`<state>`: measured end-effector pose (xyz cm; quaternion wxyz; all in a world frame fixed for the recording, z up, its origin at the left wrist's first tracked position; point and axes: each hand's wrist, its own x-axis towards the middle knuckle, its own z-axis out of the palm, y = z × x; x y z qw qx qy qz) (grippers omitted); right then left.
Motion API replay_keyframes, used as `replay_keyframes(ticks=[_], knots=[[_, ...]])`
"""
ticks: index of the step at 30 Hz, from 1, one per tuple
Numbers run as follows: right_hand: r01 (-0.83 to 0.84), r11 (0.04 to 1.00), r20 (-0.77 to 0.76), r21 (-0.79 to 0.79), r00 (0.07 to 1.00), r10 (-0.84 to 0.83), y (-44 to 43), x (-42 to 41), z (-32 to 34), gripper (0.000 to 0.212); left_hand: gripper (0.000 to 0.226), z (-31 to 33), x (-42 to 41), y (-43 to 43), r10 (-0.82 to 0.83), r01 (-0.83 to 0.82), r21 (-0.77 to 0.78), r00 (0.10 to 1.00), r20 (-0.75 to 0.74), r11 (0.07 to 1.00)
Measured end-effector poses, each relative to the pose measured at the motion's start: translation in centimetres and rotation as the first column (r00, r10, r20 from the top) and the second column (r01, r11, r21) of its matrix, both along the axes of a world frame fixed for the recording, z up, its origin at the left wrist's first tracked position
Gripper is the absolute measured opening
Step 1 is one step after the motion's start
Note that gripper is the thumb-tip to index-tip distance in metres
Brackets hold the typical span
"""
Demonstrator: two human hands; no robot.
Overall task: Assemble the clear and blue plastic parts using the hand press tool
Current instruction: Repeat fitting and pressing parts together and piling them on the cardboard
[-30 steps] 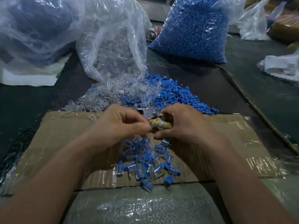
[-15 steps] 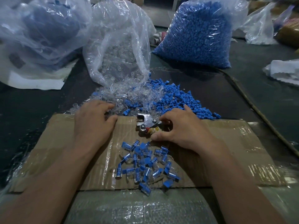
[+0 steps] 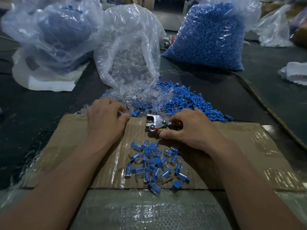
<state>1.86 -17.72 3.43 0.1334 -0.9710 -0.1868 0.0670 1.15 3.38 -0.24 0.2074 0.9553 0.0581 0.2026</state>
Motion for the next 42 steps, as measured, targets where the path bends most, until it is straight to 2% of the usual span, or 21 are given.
replay_keyframes(ticks=[4, 8, 11, 13, 15, 20, 24, 27, 29, 31, 33, 35, 37, 42], knots=[[0.011, 0.999, 0.028, 0.05, 1.0, -0.013, 0.2, 0.0, 0.1, 0.072, 0.015, 0.6, -0.4, -0.5, -0.078, 0.105, -0.134, 0.979, 0.191, 0.985], [0.075, 0.976, 0.097, 0.205, 0.991, -0.097, -0.2, 0.4, -0.2, 0.047, 0.022, 1.2, -1.1, -1.5, -0.165, 0.236, -0.295, 0.955, 0.248, 0.926], [0.162, 0.947, 0.176, 0.277, 0.961, -0.216, -1.4, 1.4, -0.6, 0.027, 0.023, 1.5, -1.4, -2.0, -0.166, 0.252, -0.454, 0.961, 0.22, 0.855], [0.183, 0.942, 0.186, 0.281, 0.953, -0.241, -1.6, 2.1, -0.5, 0.018, 0.024, 1.6, -1.6, -2.3, -0.188, 0.247, -0.626, 0.969, 0.16, 0.74], [0.159, 0.954, 0.178, 0.253, 0.962, -0.207, -1.1, 2.9, -0.1, 0.017, 0.023, 1.9, -1.9, -2.5, -0.218, 0.225, -0.797, 0.969, 0.119, 0.561], [0.116, 0.979, 0.126, 0.169, 0.982, -0.138, 1.2, 4.3, 0.0, 0.018, 0.013, 2.4, -2.4, -2.8, -0.249, 0.106, -0.954, 0.968, 0.034, 0.28], [0.121, 0.978, 0.106, 0.172, 0.984, -0.141, 1.5, 4.9, -0.5, 0.011, 0.013, 2.6, -2.5, -2.6, -0.29, 0.127, -0.938, 0.956, 0.03, 0.321], [0.121, 0.98, 0.096, 0.158, 0.986, -0.137, 1.6, 4.8, -0.5, 0.01, 0.018, 2.6, -2.6, -2.8, -0.309, 0.131, -0.956, 0.95, 0.046, 0.261], [0.106, 0.98, 0.154, 0.167, 0.979, -0.133, 1.4, 4.3, -0.2, 0.009, 0.012, 2.7, -2.6, -2.9, -0.314, 0.134, -0.961, 0.948, 0.052, 0.244], [0.076, 0.951, 0.239, 0.3, 0.959, -0.152, 1.2, 3.3, 0.2, 0.007, 0.015, 2.7, -2.6, -2.7, -0.316, 0.137, -0.95, 0.948, 0.044, 0.28], [0.036, 0.862, 0.259, 0.506, 0.947, -0.191, 1.4, 1.6, 0.7, 0.009, 0.015, 2.7, -2.6, -2.7, -0.315, 0.145, -0.941, 0.948, 0.044, 0.306], [-0.005, 0.762, 0.245, 0.648, 0.948, -0.202, 2.2, 0.0, 0.9, 0.01, 0.013, 2.8, -2.7, -2.9, -0.303, 0.155, -0.928, 0.952, 0.048, 0.338], [-0.048, 0.723, 0.253, 0.689, 0.951, -0.177, 3.2, -0.9, 0.8, 0.007, 0.013, 2.8, -2.8, -3.1, -0.29, 0.167, -0.914, 0.955, 0.057, 0.37], [-0.073, 0.737, 0.258, 0.671, 0.956, -0.14, 3.8, -1.3, 0.4, 0.004, 0.016, 2.9, -2.9, -3.2, -0.28, 0.218, -0.895, 0.954, 0.111, 0.389]])
